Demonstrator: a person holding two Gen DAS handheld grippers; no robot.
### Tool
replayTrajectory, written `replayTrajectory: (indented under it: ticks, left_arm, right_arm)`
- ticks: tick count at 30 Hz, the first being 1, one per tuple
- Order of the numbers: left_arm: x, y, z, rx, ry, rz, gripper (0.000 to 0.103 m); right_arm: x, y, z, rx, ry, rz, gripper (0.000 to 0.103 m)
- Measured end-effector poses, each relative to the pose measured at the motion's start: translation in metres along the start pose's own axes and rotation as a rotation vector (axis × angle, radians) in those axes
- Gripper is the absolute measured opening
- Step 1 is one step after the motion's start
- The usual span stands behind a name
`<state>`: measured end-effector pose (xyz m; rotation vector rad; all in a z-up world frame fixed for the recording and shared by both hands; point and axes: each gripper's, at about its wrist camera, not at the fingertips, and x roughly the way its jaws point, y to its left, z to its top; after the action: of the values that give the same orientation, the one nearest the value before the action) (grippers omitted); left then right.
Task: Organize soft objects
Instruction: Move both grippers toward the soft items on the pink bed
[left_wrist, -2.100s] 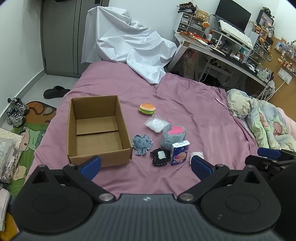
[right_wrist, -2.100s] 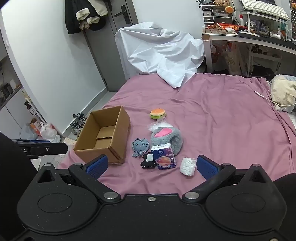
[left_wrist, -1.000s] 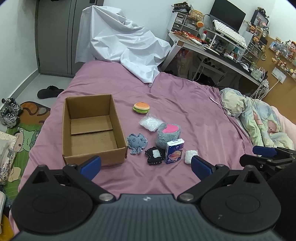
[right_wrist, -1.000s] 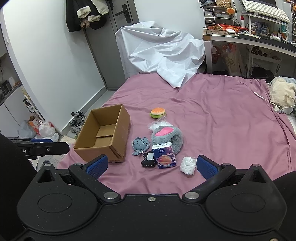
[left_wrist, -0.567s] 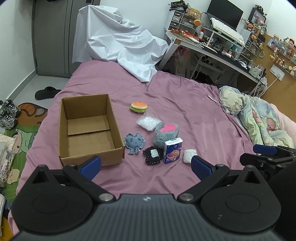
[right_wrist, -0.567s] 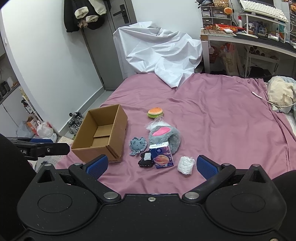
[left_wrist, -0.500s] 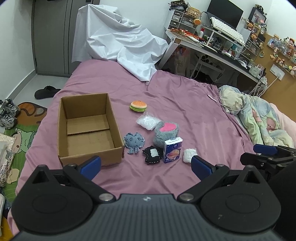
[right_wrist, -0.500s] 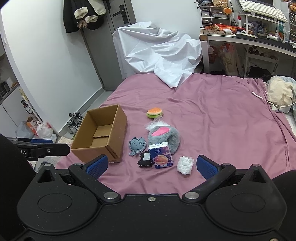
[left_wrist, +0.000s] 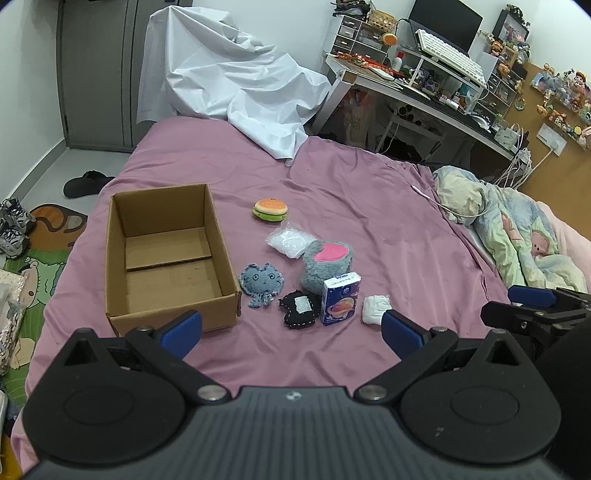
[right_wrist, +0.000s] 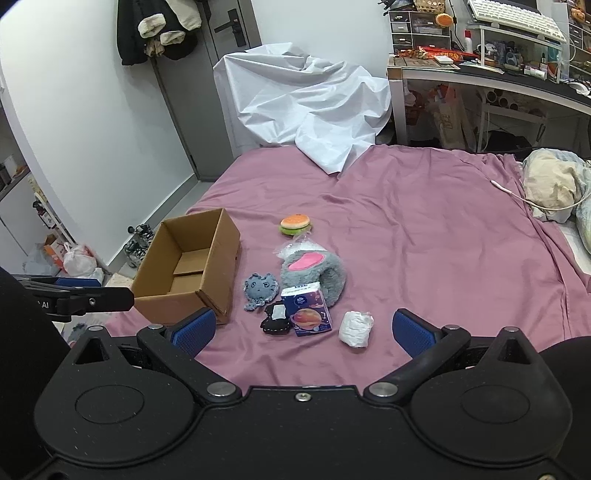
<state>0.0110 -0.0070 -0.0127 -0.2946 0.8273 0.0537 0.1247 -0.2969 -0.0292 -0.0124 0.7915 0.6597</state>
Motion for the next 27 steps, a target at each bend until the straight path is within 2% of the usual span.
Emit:
replayTrajectory:
  ticks: [16, 27]
  left_arm:
    - [0.005, -0.002, 0.002, 0.010, -0.026, 0.006, 0.102]
    - [0.029, 0.003, 0.008, 0.079, -0.012, 0.025, 0.102]
  right_arm:
    - [0.005, -0.006, 0.001, 0.001, 0.004, 0.001, 0.103]
    - [0.028, -0.021, -0.003, 0.034, 0.030, -0.027, 0.103]
